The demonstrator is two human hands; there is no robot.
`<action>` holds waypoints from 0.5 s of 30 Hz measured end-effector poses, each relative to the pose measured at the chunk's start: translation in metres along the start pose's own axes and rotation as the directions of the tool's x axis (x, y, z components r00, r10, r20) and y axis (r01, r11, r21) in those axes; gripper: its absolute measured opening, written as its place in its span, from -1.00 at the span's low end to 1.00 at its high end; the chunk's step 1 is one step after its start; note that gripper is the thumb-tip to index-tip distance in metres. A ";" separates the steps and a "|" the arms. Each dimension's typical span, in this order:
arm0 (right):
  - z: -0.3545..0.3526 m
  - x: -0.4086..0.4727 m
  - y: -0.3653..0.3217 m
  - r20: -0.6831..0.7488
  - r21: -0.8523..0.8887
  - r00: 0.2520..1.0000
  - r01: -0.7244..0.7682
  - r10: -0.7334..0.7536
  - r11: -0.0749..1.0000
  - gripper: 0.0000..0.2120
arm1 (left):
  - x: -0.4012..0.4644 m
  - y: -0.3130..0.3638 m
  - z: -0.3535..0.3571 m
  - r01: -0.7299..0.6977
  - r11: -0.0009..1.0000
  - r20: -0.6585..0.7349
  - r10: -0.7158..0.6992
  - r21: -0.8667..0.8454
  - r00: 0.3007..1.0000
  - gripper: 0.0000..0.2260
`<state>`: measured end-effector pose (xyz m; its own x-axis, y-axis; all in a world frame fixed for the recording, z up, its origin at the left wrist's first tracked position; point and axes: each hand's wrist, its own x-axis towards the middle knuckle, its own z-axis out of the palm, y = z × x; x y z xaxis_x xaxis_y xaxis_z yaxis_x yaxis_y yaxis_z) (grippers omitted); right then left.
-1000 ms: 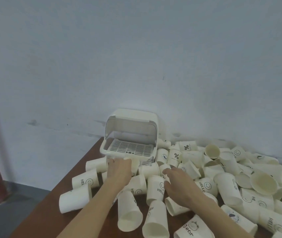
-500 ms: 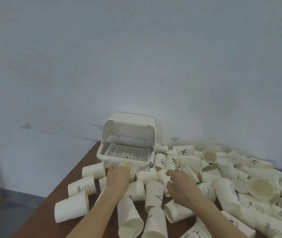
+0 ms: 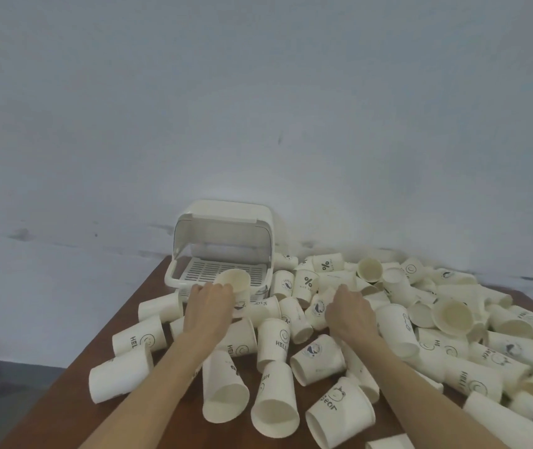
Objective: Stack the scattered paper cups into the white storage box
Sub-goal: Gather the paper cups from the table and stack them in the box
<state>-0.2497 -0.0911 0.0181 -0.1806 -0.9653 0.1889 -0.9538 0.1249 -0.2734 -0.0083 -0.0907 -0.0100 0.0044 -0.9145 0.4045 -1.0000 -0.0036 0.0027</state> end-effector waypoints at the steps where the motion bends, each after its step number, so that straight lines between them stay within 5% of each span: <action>1: 0.001 0.003 0.003 0.019 0.010 0.999 -0.030 0.030 1.000 -0.85 | 0.000 0.000 0.000 -0.003 1.000 -0.001 0.003 0.004 1.000 -0.88; 8: 0.014 0.015 0.011 0.135 0.048 0.982 -0.137 0.129 0.989 -0.91 | 0.000 -0.002 -0.003 -0.023 0.998 -0.035 0.021 -0.064 0.999 -0.87; 15: 0.019 0.026 0.008 -0.008 0.031 0.999 -0.048 0.048 0.998 -0.87 | 0.014 -0.019 -0.005 -0.011 0.969 -0.103 -0.015 -0.246 0.995 -0.77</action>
<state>-0.2578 -0.1195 0.0030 -0.2283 -0.9562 0.1831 -0.9361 0.1639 -0.3112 0.0104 -0.1012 -0.0003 0.0192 -0.8679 0.4964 -0.9691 0.1060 0.2229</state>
